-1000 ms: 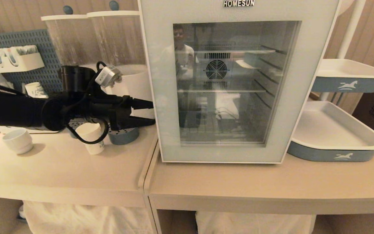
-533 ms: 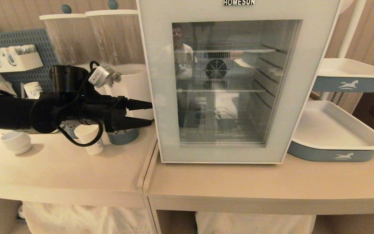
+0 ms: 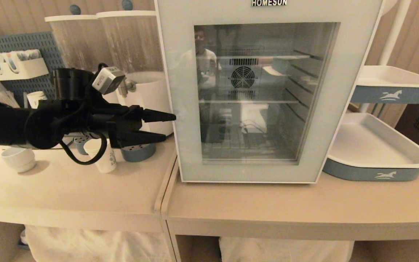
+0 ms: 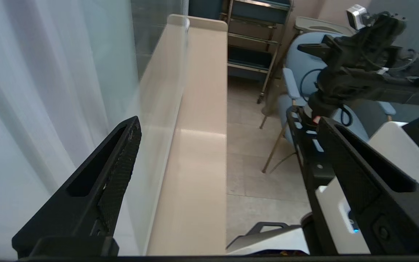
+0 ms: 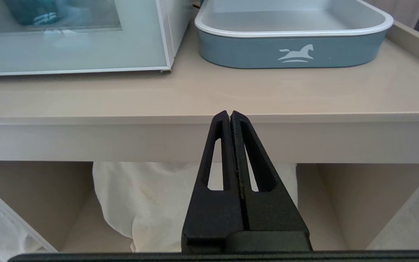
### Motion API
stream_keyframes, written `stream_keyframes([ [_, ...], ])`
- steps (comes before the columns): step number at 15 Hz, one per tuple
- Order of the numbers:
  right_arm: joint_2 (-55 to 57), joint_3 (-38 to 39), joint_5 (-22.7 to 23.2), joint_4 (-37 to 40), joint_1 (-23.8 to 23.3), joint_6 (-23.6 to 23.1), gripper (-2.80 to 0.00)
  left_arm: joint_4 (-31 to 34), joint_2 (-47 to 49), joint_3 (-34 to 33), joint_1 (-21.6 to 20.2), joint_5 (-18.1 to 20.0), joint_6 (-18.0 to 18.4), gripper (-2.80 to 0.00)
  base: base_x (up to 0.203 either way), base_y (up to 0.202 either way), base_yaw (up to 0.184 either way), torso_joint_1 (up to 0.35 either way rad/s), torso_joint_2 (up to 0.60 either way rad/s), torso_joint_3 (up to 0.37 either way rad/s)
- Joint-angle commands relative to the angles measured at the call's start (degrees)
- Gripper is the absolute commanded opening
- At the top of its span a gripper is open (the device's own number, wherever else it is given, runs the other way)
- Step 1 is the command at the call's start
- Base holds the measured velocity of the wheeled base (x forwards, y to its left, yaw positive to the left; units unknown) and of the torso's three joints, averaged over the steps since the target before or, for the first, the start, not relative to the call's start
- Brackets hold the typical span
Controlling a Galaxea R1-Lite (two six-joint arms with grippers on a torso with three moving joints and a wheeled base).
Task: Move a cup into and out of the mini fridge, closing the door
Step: Open the freezer door
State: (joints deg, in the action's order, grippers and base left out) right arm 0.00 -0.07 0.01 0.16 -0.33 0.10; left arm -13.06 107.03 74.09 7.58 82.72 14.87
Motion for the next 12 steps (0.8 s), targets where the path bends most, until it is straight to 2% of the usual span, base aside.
stream_keyframes([
  [1, 0.0, 0.0, 0.0, 0.0, 0.1, 0.0, -2.80, -0.2, 0.9, 0.2, 0.4, 0.3, 0.3, 0.00, 0.000, 0.000, 0.000, 0.000, 0.00, 0.000],
  [7, 0.0, -0.1, 0.0, 0.3, 0.1, 0.0, -2.80, -0.4, -3.9, -4.4, -4.5, 0.8, 1.8, 0.00, 0.000, 0.000, 0.000, 0.000, 0.00, 0.000],
  [12, 0.0, -0.1, 0.0, 0.4, 0.1, 0.0, -2.80, -0.3, -1.3, -0.8, -5.3, 0.4, 2.1, 0.00, 0.000, 0.000, 0.000, 0.000, 0.00, 0.000],
])
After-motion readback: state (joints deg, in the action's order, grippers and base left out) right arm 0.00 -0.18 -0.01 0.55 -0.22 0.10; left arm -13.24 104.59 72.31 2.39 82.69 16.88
